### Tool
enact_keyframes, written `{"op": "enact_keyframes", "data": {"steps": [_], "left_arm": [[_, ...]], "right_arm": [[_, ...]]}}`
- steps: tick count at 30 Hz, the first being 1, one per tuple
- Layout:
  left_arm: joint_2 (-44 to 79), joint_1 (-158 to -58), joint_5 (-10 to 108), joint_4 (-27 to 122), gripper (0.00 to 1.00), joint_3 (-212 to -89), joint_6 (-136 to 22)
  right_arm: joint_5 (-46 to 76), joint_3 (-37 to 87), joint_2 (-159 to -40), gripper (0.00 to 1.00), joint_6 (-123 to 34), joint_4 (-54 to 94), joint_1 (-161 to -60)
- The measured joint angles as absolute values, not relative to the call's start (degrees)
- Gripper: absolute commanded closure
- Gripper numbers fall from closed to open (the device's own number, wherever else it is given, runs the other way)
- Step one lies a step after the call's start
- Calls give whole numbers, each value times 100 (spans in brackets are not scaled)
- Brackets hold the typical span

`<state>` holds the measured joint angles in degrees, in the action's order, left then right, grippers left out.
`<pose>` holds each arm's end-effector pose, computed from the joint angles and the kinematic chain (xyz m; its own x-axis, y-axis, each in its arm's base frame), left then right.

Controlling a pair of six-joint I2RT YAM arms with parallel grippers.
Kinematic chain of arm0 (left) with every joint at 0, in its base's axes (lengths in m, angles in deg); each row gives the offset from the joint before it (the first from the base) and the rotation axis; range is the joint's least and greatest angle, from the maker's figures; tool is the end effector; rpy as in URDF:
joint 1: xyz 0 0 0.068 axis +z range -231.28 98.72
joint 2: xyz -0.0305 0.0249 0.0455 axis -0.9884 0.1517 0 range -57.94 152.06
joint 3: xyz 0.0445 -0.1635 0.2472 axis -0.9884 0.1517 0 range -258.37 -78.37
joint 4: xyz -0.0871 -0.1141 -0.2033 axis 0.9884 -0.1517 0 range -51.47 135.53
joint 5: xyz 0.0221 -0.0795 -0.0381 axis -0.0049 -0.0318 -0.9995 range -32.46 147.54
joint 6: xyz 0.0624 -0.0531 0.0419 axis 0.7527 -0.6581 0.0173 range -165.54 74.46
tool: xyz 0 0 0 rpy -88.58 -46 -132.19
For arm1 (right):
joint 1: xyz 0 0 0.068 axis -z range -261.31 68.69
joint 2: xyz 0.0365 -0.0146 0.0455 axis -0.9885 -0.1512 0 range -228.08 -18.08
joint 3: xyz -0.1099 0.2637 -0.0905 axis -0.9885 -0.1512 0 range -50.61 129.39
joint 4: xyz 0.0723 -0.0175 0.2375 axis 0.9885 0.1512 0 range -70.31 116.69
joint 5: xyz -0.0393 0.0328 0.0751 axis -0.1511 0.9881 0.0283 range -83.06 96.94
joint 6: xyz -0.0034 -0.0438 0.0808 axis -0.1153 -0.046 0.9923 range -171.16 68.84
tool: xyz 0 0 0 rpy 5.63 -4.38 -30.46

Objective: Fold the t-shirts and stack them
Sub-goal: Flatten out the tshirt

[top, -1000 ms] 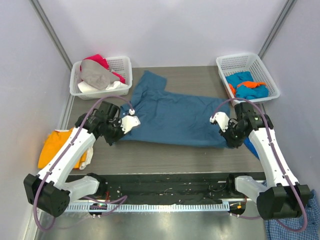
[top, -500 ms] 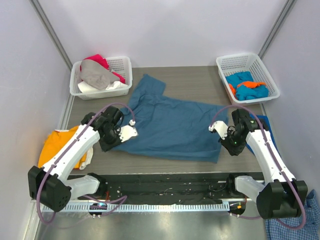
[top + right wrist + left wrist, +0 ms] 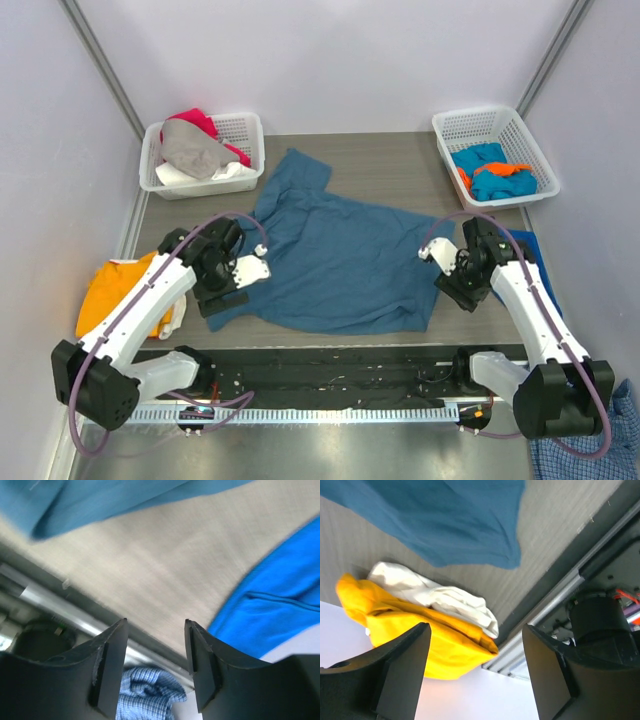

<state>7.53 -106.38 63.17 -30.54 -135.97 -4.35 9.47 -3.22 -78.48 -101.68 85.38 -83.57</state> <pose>0.1419 -0.0575 0.2512 -0.4056 0.9139 -0.0152 0.9038 0.4035 0.1429 0.1454 0.0094 0.2200 -0.5858 -0.7949 -0.1579 -0.7869 0.6045 -0.1238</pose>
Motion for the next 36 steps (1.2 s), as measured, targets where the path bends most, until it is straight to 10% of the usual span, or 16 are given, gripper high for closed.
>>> {"op": "enact_keyframes", "data": {"steps": [9,16,36], "left_arm": [[1116,-10638,6217,-925,12,-13864,-916],[3682,-10638,5961,170,10,-16218,-1476],[6110,-10638,5694,450,10,-18594,-1482]], "right_arm": [[440,166,-8720,40,-8894,6505,-8355],[232,1123,-10001,39,-7876,5261,-8355],[-34,2373,-12425,47,-7526,4739,-8125]]}}
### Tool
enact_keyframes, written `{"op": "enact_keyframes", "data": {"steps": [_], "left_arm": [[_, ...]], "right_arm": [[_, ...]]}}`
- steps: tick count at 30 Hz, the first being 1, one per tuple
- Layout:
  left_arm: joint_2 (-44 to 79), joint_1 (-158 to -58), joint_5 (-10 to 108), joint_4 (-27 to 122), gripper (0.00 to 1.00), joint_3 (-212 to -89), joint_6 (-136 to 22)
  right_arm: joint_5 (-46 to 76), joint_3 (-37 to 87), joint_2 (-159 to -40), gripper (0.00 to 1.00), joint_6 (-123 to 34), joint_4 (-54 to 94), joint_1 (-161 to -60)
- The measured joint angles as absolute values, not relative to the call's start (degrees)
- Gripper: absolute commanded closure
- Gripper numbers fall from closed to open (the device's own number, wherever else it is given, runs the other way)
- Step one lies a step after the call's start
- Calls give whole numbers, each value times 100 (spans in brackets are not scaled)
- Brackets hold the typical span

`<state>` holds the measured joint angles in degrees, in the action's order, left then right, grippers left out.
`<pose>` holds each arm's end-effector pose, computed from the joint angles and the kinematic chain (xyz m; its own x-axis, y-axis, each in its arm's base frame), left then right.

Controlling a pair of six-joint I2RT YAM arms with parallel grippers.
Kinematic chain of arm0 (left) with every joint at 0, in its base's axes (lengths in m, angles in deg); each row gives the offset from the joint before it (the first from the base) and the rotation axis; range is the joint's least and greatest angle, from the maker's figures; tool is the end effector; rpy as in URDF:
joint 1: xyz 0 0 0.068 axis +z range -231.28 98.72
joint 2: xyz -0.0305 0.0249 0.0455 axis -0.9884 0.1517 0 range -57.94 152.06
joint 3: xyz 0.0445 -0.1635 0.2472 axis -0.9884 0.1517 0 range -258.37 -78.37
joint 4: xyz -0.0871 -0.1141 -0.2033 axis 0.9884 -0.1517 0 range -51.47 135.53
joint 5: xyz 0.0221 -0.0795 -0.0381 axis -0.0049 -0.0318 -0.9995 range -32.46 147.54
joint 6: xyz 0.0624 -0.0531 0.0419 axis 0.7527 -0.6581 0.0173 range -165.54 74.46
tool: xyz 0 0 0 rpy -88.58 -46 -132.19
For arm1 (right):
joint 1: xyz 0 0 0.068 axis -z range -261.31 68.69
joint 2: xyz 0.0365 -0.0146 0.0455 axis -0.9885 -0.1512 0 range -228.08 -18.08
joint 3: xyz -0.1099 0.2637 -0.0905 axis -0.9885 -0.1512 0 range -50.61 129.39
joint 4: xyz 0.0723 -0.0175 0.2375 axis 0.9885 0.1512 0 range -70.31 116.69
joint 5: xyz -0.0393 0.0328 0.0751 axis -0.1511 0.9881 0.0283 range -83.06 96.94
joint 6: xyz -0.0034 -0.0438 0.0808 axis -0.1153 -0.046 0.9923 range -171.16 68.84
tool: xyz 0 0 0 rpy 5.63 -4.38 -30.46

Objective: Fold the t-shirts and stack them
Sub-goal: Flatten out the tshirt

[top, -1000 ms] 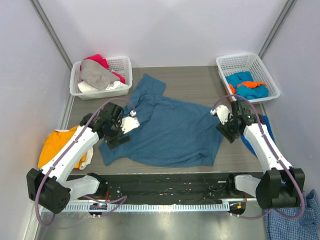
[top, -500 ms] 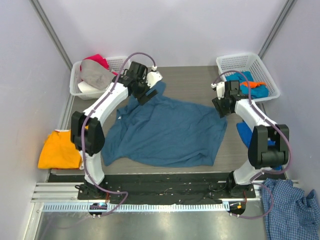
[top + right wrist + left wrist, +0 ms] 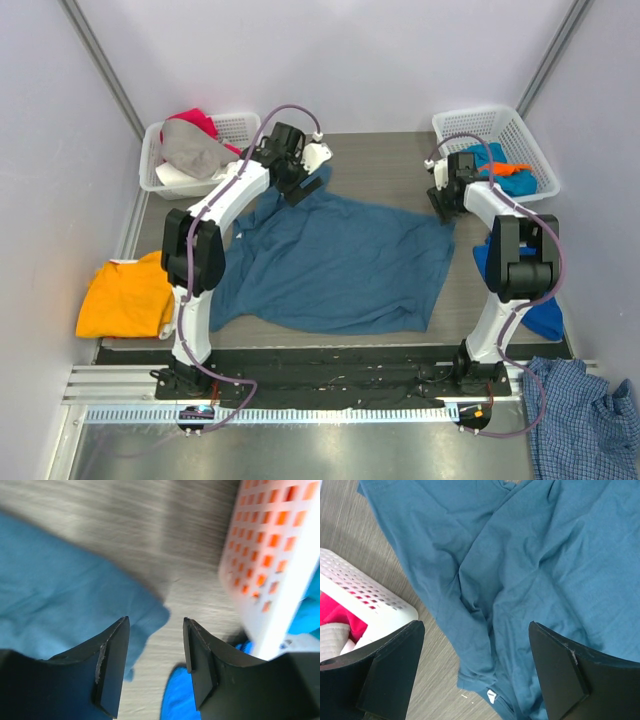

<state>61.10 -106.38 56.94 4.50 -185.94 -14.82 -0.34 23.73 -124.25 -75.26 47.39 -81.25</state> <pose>0.4485 -0.2111 0.2570 -0.3978 0.7506 -0.5275 0.7368 0.6040 0.3038 0.4086 -0.0108 0.1881 -0.8134 -0.4043 -0.4182 -0.2924 0.9057 -0.3069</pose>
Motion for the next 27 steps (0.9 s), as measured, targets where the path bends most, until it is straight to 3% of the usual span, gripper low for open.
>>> {"op": "enact_keyframes", "data": {"steps": [27], "left_arm": [[6145,-10610,6254,758,9,-18594,-1056]], "right_arm": [[265,2504,-12987,55,-7852,4722,-7913]]}}
